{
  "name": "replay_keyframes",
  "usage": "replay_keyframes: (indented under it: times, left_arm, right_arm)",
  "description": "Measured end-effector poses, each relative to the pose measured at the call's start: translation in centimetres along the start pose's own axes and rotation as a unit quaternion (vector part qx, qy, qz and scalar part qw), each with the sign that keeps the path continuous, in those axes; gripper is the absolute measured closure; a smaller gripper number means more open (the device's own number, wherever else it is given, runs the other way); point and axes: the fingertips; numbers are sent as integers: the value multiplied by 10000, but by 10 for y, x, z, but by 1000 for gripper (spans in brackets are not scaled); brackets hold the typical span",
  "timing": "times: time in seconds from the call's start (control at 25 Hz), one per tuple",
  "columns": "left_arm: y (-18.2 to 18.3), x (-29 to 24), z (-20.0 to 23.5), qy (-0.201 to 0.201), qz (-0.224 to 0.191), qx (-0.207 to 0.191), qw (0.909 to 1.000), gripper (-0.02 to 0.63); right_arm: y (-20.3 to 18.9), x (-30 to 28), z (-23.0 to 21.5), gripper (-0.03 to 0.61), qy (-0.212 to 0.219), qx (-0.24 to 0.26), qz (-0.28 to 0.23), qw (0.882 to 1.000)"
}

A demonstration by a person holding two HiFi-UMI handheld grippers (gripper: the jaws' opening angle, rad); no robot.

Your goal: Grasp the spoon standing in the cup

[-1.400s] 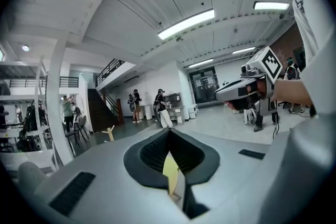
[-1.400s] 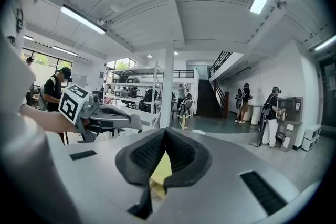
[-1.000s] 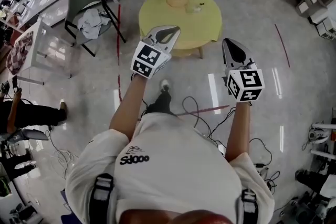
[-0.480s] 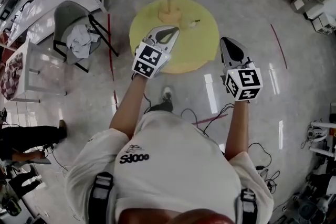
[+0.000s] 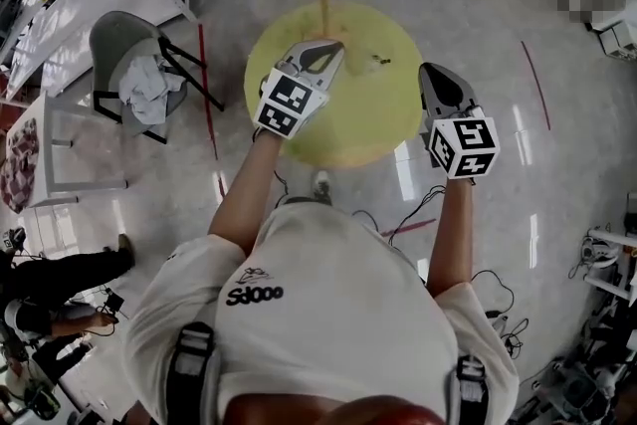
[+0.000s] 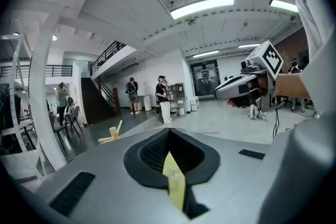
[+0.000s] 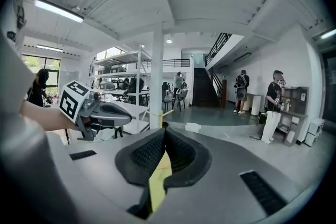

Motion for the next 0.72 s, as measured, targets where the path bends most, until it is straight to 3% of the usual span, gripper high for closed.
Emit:
replay_keyframes:
  times: [0.24,0.44,0.72]
  left_arm:
    - [-19,-29,34,-107,112,165,9997,586]
    - [-31,-52,36,-191,252,369,9988,586]
    - [-52,-85,48,160,423,852,9953,586]
  right_arm:
    - [-21,-49,-7,558,151,-113,381,9991]
    - [-42,-73,-11,498,469,157,721,9962]
    - [-80,-110,-26,469,1187,607,1159,9843]
Point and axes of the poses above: the fingertips, and each gripper's own axes: x backward along the fingers, z to its left, y out of its top, and after that the axes turned 14 degrees about -y, right-handed
